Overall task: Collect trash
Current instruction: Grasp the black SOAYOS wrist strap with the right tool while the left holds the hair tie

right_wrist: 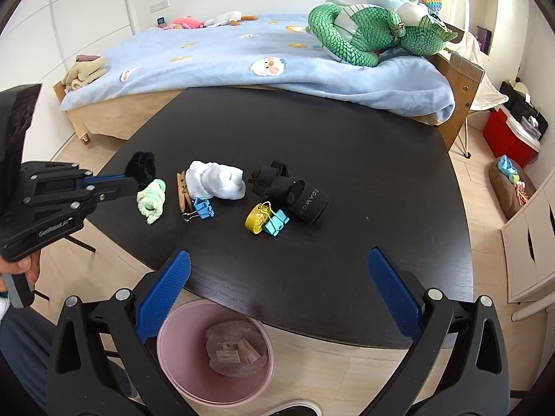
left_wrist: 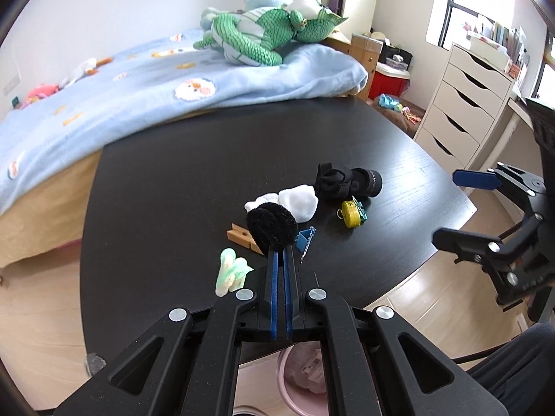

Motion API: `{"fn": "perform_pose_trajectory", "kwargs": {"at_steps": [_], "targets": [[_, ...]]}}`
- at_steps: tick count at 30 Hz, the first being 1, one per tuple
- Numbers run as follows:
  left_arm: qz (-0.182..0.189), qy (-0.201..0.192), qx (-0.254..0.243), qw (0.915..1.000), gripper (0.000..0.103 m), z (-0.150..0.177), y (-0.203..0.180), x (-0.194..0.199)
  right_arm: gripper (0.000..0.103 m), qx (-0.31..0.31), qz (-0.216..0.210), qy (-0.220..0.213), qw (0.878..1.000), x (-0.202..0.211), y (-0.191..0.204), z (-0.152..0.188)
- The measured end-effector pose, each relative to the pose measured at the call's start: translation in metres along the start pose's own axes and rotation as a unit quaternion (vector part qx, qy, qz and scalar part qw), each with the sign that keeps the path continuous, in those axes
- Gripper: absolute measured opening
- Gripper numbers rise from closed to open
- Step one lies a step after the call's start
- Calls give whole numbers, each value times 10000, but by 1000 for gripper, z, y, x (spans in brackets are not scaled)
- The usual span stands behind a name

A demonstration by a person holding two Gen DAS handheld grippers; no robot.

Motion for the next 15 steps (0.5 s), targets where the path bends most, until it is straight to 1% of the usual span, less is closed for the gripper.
{"fn": "perform_pose_trajectory", "kwargs": {"at_steps": [7,15], "targets": [[-16,-64,-51,10000,3,3,1,5,100,-241,224,53,9994,-15,-18,-25],[-10,-119,-27,9999,3,2,2,8,100,-953,-48,521,9941,-52,-44,-43]]}}
Point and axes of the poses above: each gripper's, at about its wrist camera, not at the fingertips, and x roughly against the way its jaws point, y to its left, z to its underside, the point moved 4 cm from there along -x, roughly the way its jaws point, and after that the axes turned 3 degrees about y, right-handed, at the moved point
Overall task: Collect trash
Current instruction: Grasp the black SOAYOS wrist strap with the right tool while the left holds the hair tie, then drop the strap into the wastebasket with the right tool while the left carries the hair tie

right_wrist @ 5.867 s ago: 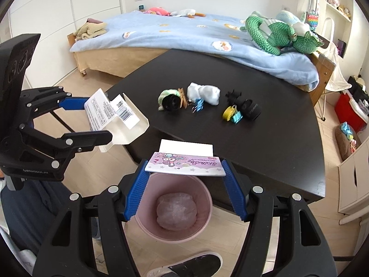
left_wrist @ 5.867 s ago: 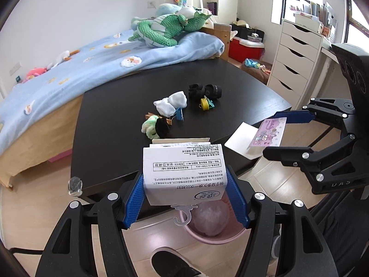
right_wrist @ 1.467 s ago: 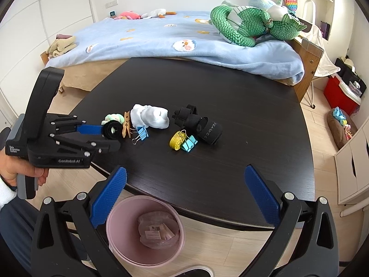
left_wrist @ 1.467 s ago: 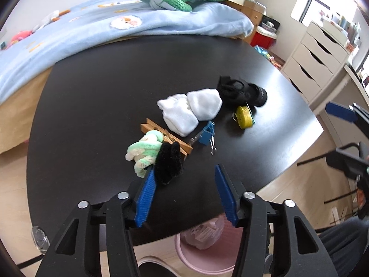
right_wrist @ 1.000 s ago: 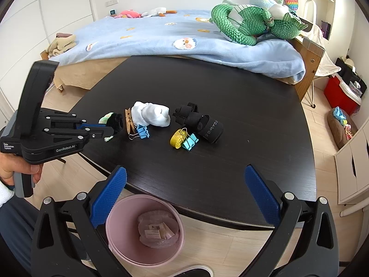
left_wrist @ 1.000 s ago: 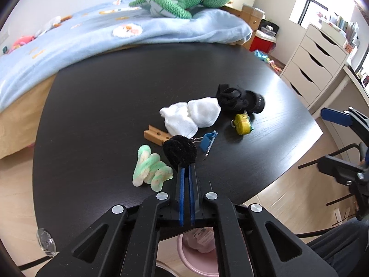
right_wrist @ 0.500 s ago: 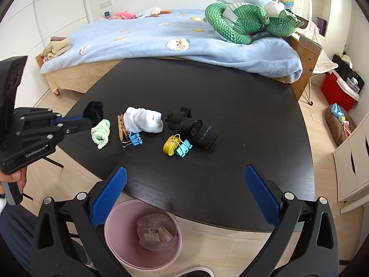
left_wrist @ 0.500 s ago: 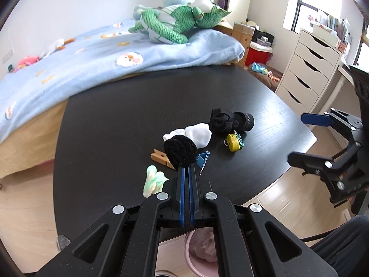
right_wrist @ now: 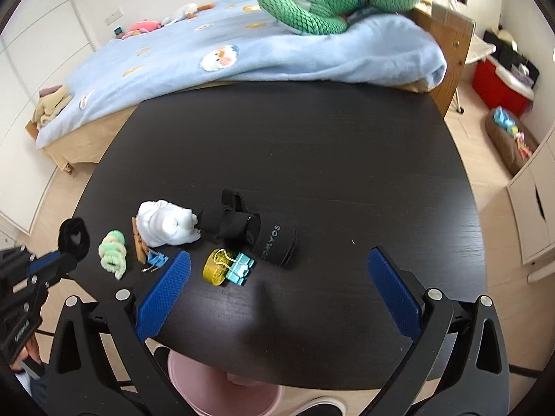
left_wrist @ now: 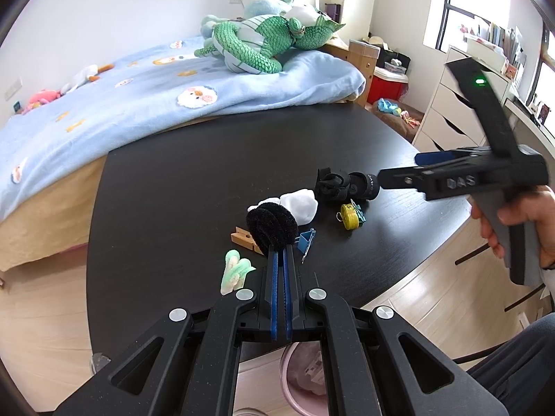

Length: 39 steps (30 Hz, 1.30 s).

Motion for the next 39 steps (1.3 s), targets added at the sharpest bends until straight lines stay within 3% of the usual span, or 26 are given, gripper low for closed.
{"fn": "perform_pose_trajectory", "kwargs": {"at_steps": [5,8,10,17,21,39], "targets": [[-1,-19,59,10000,3,0,4,2,99,-219,-36,154,9996,-19,-7,-7],[10,-21,79,10000,3,1,5,2,82,-304,-85,300,9991,-30,-9,-7],[13,-13,88,10000,3,1,5,2,80,-386,-144,353,9985,-36,-11,-6],[26,10,98,9999,3,1,6,1,57,-508,-438,432,9968,-50,-10,-4],[25,24,101,9999,3,2,6,0,34,-408,-440,394,9974,-49,-6,-3],[20,-8,44,10000,3,2,2,3,24,-125,-299,-167,9993,-1,4,-3]]}}
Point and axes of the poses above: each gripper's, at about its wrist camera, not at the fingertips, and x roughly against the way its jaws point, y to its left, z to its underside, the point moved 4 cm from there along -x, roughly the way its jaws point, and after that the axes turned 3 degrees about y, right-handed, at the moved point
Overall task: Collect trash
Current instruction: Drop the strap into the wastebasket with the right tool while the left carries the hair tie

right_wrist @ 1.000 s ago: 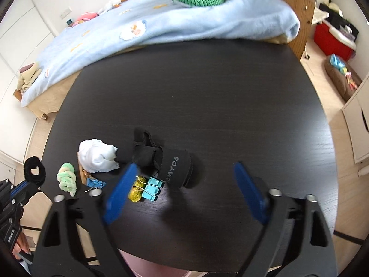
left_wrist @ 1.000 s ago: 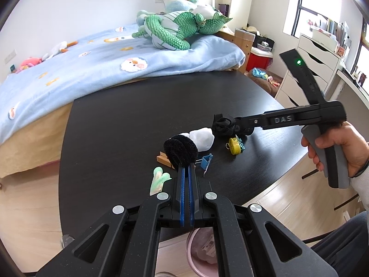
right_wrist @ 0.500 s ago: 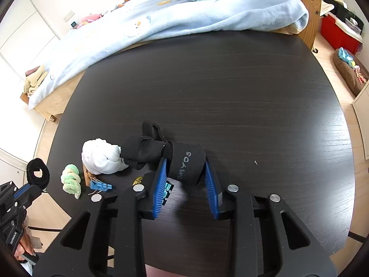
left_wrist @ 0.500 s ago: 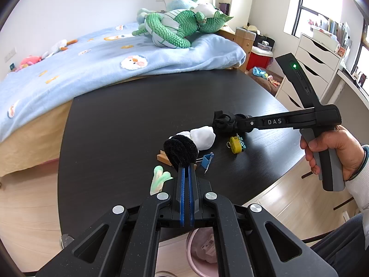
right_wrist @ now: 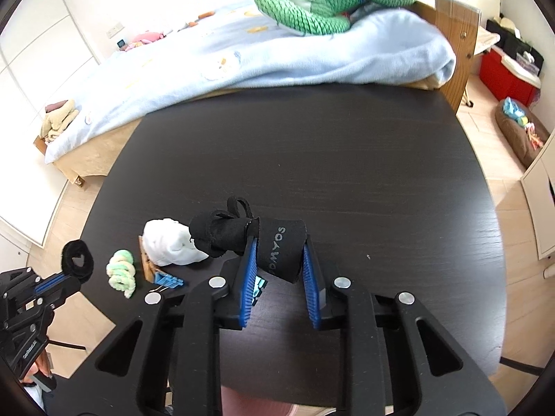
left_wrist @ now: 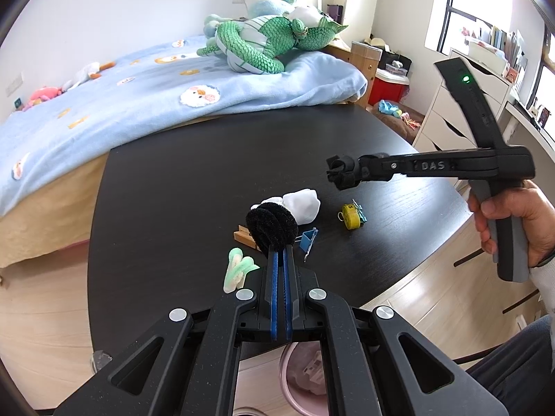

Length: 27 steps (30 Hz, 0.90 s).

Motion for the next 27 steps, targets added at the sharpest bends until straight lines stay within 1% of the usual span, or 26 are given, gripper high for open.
{"fn": "perform_pose_trajectory", "kwargs": {"at_steps": [6,15,21,27], "targets": [[-20,-43,-116,9999,3,2,-7,8,24,299,10,-179,9994,33,11,11],[33,-33,-258,9997,3,9,-23,22,24,895,-88,-460,9949,85,39,43],[120,-2,-371,9992,3,18,-35,34,24,1207,-98,-538,9912,102,52,70],[194,-12,-479,9987,3,30,-44,47,24,1436,-109,-508,9883,105,61,94]]}}
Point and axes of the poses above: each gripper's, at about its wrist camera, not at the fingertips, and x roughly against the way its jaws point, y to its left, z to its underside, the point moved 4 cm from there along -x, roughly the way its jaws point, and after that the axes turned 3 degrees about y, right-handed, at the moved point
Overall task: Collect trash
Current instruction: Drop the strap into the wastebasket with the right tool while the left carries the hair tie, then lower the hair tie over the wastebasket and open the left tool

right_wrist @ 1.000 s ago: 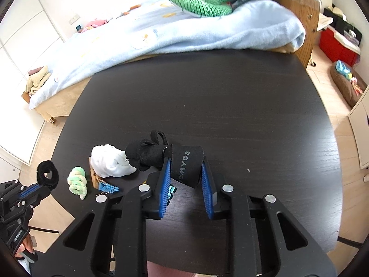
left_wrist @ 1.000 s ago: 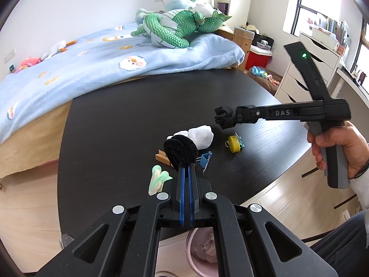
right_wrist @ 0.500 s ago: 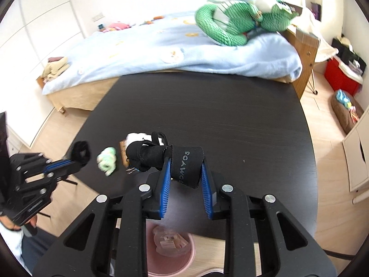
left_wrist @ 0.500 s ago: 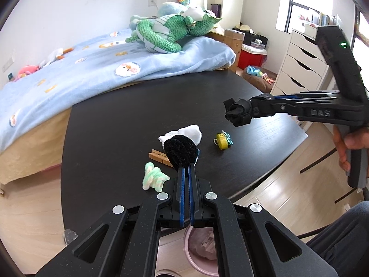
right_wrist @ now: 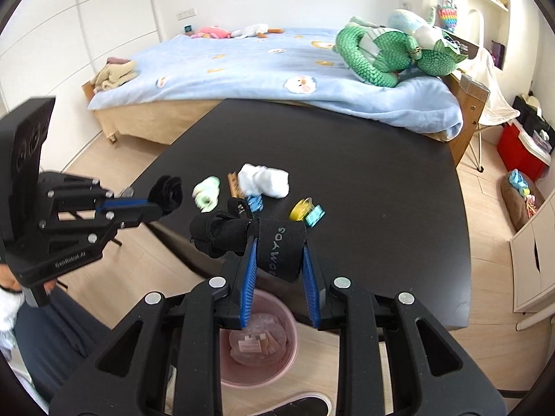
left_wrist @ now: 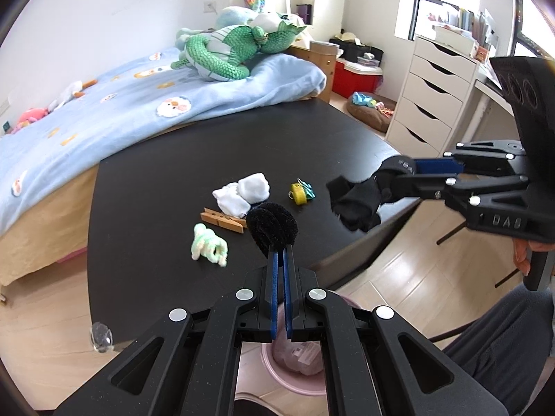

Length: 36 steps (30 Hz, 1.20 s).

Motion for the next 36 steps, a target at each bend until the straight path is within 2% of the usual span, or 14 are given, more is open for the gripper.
{"fn": "perform_pose_trajectory", "kwargs": {"at_steps": [13,22,24,25,26,27,33,36], "targets": [[18,83,-118,9999,3,33,-8,0,24,430,-178,446,9979,-17,29,47],[154,38,-56,9999,3,43,-2,8,25,671,-381,638,9950,-23,47,59],[193,27,-59,9998,3,42,-2,9,31,669,-431,637,9948,-23,49,58],[206,25,-64,9998,3,42,-3,9,38,670,-456,644,9946,-24,50,58],[216,27,-67,9997,3,42,-3,8,63,665,-463,626,9947,-25,50,57],[223,28,-70,9997,3,42,-3,8,83,645,-476,586,9951,-24,50,56],[264,60,-94,9996,3,42,-4,6,97,435,-411,474,9971,-22,42,53],[293,89,-123,9995,3,43,-6,5,99,362,-375,425,9977,-20,39,52]]}}
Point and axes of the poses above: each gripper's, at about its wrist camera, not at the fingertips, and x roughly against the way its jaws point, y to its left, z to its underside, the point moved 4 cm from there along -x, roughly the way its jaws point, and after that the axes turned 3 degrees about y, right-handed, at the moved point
